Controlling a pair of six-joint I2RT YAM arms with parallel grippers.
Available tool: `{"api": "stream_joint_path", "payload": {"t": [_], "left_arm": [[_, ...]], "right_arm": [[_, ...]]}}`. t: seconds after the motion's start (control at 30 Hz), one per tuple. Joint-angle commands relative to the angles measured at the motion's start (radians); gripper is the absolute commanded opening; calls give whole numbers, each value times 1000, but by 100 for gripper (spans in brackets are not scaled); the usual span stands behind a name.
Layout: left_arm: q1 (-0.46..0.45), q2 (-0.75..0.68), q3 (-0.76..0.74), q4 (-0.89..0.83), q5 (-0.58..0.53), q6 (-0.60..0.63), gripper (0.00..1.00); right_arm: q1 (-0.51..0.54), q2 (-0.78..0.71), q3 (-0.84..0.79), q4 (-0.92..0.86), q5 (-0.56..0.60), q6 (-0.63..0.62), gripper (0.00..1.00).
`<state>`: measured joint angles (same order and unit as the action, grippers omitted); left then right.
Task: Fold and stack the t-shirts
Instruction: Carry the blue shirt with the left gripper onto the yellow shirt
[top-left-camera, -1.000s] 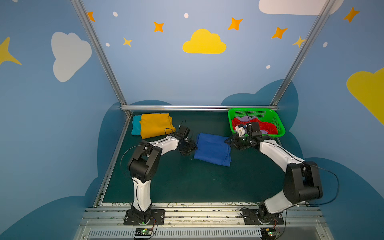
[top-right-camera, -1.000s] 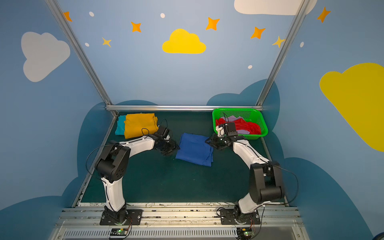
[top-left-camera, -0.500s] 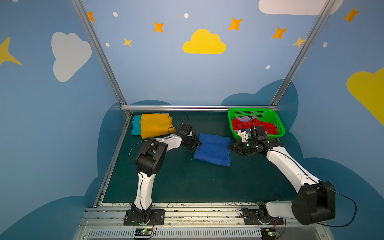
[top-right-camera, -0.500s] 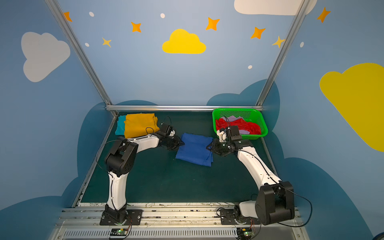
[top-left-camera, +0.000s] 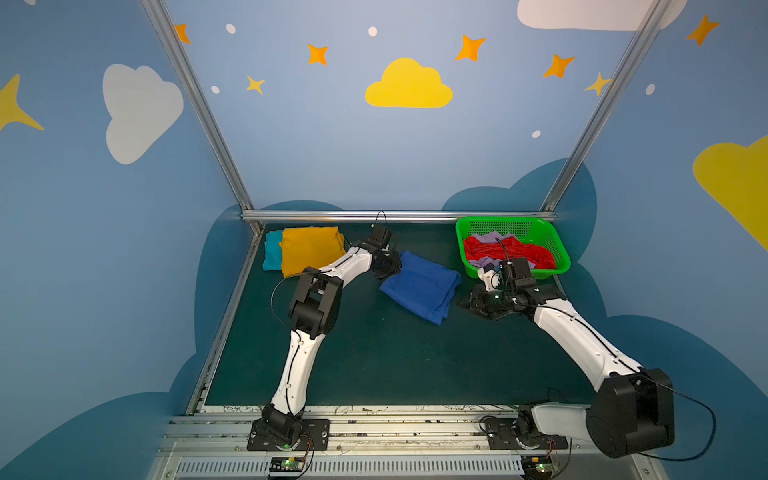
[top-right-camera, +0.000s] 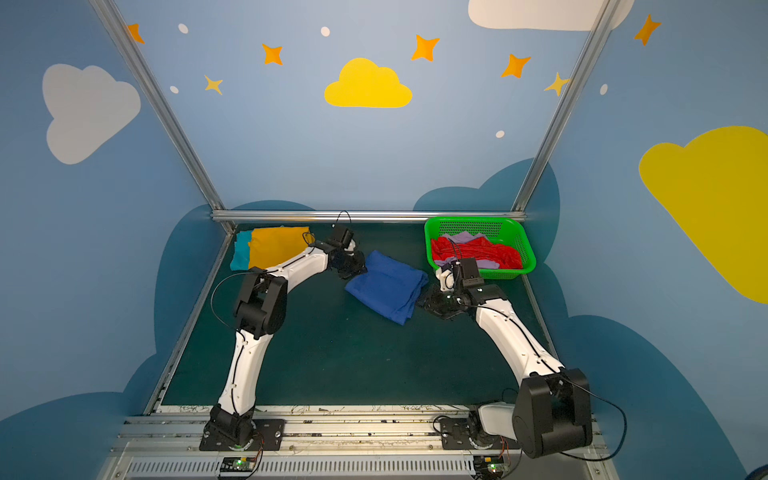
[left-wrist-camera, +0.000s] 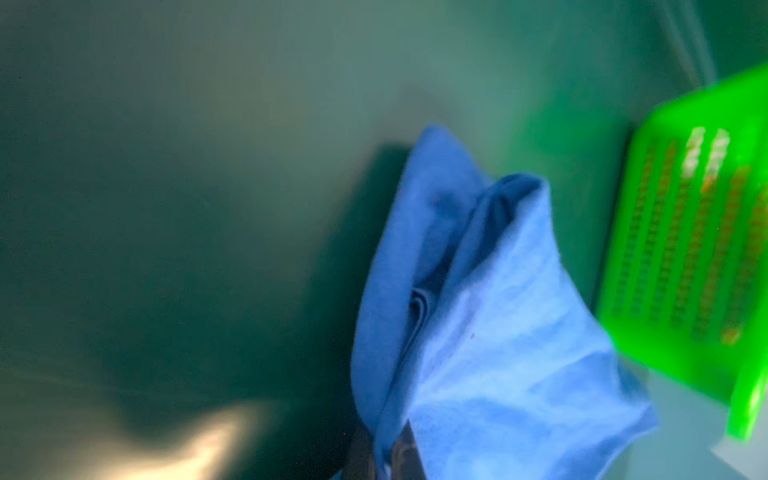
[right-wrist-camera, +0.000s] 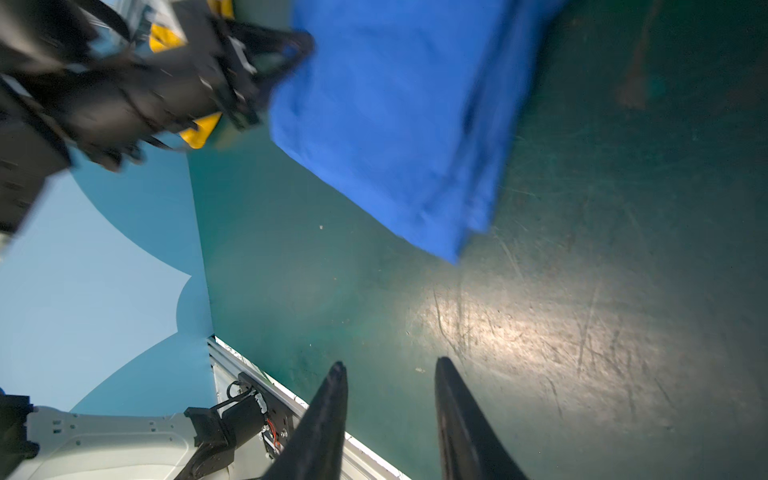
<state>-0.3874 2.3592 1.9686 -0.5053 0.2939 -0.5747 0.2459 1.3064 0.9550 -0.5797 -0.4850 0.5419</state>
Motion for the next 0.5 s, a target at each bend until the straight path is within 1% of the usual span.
{"api": "stream_joint_path", "payload": {"t": [0.0, 0.13, 0.27, 0.47], "left_arm": [[77, -2, 117, -210, -175, 110, 4], [128, 8, 212, -278, -229, 159, 4], [179, 28, 339, -348, -269, 214, 4], [237, 89, 552, -405, -286, 266, 4]], "right_arm": [[-1, -8, -16, -6, 24, -6, 36], [-1, 24, -21, 17, 8, -1, 36], [6, 52, -37, 47, -6, 8, 35], [12, 100, -58, 98, -13, 21, 34]]}}
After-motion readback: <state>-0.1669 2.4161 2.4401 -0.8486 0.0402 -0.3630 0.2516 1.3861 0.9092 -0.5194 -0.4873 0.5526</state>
